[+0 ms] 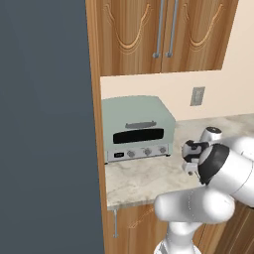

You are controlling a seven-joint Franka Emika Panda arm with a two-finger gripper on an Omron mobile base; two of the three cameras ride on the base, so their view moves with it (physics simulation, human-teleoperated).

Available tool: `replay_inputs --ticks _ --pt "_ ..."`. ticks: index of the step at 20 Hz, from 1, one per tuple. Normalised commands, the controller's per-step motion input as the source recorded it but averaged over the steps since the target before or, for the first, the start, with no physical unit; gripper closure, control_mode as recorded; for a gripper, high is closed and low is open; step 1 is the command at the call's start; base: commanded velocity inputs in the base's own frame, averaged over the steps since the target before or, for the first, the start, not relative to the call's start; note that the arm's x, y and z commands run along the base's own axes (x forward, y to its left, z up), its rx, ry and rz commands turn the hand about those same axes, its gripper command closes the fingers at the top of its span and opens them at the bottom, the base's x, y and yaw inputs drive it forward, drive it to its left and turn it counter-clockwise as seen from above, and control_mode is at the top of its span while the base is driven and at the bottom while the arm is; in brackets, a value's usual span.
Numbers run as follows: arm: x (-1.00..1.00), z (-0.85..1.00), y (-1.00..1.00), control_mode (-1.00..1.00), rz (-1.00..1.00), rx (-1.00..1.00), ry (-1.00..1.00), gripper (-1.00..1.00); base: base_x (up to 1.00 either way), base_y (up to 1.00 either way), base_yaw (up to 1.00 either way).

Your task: Store the kebab skewer in the freezer for long-term storage. Close the freezer door after placing the cooked food.

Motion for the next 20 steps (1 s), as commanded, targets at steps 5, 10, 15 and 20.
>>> replay_inputs --ticks 5,10,15,20 --pt "0.00 -0.12 0.00 -1.00 0.00 0.00 0.00 -1.00 0.00 0.00 0.00" --pt "0.00 -0.16 0.00 -1.00 0.00 0.00 0.00 1.00 0.00 0.00 0.00" --pt "0.00 -0.12 0.01 -1.00 0.00 0.00 0.00 1.00 0.00 0.00 0.00" --pt "0.00 -0.08 0.02 -1.00 0.00 0.00 -0.01 1.00 0.00 0.00 0.00"
